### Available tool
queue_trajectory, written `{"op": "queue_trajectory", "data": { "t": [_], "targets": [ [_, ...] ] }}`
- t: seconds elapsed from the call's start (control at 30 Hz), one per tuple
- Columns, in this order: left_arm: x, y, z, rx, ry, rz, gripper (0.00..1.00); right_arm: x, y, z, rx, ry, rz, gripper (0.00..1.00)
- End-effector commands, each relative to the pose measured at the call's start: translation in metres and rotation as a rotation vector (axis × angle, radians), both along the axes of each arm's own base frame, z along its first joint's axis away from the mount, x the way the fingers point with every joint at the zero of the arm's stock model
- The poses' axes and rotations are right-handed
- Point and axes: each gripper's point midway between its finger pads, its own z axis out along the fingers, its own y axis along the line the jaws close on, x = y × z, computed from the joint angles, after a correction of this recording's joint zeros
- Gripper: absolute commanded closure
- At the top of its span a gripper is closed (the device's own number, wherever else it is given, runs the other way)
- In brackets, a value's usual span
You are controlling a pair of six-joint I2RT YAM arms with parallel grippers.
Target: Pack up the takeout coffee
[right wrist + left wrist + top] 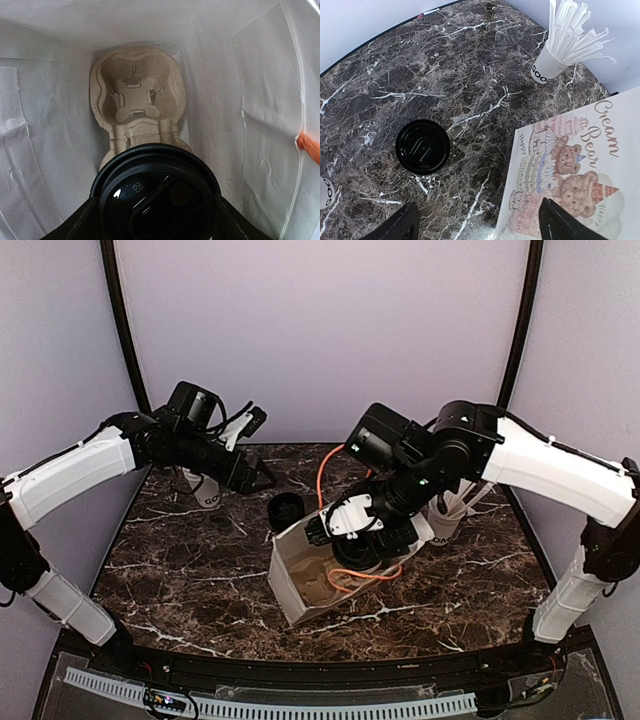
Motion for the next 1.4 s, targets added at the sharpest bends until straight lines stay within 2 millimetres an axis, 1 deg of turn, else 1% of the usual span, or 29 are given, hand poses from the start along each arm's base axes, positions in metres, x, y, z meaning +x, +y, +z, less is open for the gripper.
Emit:
{"op": "queue_trajectory", "data": {
  "t": [0.0,0.03,0.07,0.1,0.13,0.17,0.27,0.37,0.43,0.47,0.5,0.6,0.7,0.77,0.87,0.93,1.03,1.13,1.23,1.33,1.37],
  "targets": [
    [0.023,-0.015,-0.042,-0.011,0.048,-0.005,0.15,-0.003,-0.006,0.003,0.024,-0.106,0.061,0.37],
    [0.025,-0.02,-0.047,-0.028,0.072,-0.002,0.16,-0.005,-0.007,0.001,0.026,-0.116,0.072,0.38],
    [0.028,-0.03,-0.057,-0.053,0.103,-0.023,0.17,-0.006,-0.008,0.0,0.03,-0.124,0.079,0.38],
    [0.032,-0.037,-0.057,-0.085,0.108,-0.023,0.17,-0.008,-0.009,-0.003,0.029,-0.129,0.085,0.38],
    [0.031,-0.046,-0.065,-0.098,0.134,-0.044,0.17,-0.009,-0.012,-0.009,0.015,-0.129,0.09,0.39],
    [0.032,-0.057,-0.068,-0.114,0.134,-0.06,0.17,-0.011,-0.014,-0.012,0.009,-0.128,0.094,0.39],
    [0.026,-0.077,-0.073,-0.136,0.151,-0.109,0.18,-0.013,-0.021,-0.024,-0.006,-0.135,0.106,0.4],
    [0.017,-0.102,-0.081,-0.146,0.174,-0.168,0.18,-0.011,-0.027,-0.03,-0.004,-0.172,0.118,0.4],
    [0.011,-0.115,-0.089,-0.136,0.189,-0.195,0.18,-0.01,-0.03,-0.034,0.013,-0.203,0.13,0.41],
    [0.011,-0.118,-0.09,-0.135,0.189,-0.201,0.18,-0.01,-0.031,-0.036,0.024,-0.219,0.139,0.41],
    [0.008,-0.123,-0.096,-0.127,0.2,-0.211,0.18,-0.01,-0.033,-0.037,0.035,-0.236,0.149,0.41],
    [0.005,-0.128,-0.103,-0.127,0.215,-0.223,0.18,-0.008,-0.032,-0.04,0.089,-0.3,0.179,0.41],
    [0.006,-0.127,-0.103,-0.111,0.205,-0.22,0.18,-0.007,-0.031,-0.042,0.118,-0.334,0.199,0.41],
    [0.008,-0.124,-0.098,-0.09,0.184,-0.219,0.18,-0.009,-0.029,-0.042,0.125,-0.324,0.202,0.41],
    [0.007,-0.119,-0.083,-0.074,0.149,-0.224,0.18,-0.01,-0.026,-0.041,0.14,-0.312,0.194,0.41],
    [0.004,-0.117,-0.075,-0.077,0.14,-0.234,0.18,-0.011,-0.027,-0.045,0.151,-0.314,0.196,0.42],
    [-0.002,-0.118,-0.072,-0.095,0.152,-0.253,0.18,-0.011,-0.025,-0.049,0.19,-0.332,0.195,0.42],
    [-0.003,-0.122,-0.082,-0.103,0.187,-0.259,0.17,-0.015,-0.024,-0.051,0.206,-0.313,0.198,0.43],
    [-0.002,-0.128,-0.09,-0.121,0.215,-0.262,0.17,-0.022,-0.026,-0.048,0.211,-0.301,0.214,0.43],
    [0.002,-0.136,-0.101,-0.143,0.245,-0.262,0.17,-0.024,-0.03,-0.049,0.218,-0.329,0.245,0.43],
    [0.003,-0.139,-0.101,-0.149,0.247,-0.265,0.17,-0.024,-0.031,-0.049,0.223,-0.344,0.253,0.43]
  ]
}}
